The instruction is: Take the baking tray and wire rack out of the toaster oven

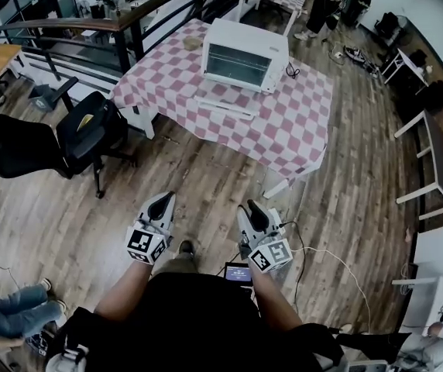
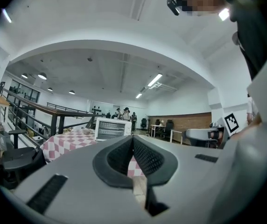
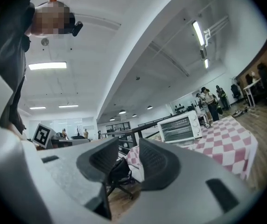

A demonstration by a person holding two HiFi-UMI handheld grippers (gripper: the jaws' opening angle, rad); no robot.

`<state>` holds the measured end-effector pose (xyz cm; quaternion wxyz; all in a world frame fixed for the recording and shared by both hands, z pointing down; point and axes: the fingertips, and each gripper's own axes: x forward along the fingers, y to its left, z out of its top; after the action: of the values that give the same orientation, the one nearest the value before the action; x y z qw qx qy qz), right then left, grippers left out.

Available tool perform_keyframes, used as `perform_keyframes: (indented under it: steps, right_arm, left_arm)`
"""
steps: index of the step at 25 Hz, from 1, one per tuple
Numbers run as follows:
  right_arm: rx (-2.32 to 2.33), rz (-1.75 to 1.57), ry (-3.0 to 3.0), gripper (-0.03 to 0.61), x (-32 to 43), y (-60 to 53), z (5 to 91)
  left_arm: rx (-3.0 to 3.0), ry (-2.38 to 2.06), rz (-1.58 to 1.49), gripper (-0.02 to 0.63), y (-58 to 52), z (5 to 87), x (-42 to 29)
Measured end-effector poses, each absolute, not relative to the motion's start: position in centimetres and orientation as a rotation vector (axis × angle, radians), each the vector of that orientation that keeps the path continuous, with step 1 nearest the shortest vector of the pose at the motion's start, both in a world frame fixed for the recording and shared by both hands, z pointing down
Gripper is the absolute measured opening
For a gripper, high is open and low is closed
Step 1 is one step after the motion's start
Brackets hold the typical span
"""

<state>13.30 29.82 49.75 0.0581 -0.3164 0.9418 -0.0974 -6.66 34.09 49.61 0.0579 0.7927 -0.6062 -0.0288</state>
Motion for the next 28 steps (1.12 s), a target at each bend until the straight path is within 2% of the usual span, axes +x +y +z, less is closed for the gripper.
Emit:
perform_keyframes:
  steps: [9, 19, 28]
  right_arm:
    - [-0.964, -0.321, 2.813, 0.138, 5.6, 20.0, 47.6]
    - [-1.101, -0.305, 2.789, 0.138, 4.5, 12.0, 48.9]
    - [-1.085, -0.388, 2.701, 0.138, 3.1, -0.4, 49.6]
  left_arm:
    - [2.444, -1.815, -0.152, -0.006, 23.3, 48.0, -13.4]
    - [2.423, -1.785, -0.148, -0.006, 13.9, 49.5, -16.7]
    - [2.461, -1.759, -0.084, -0.006, 2.0, 48.7, -17.8]
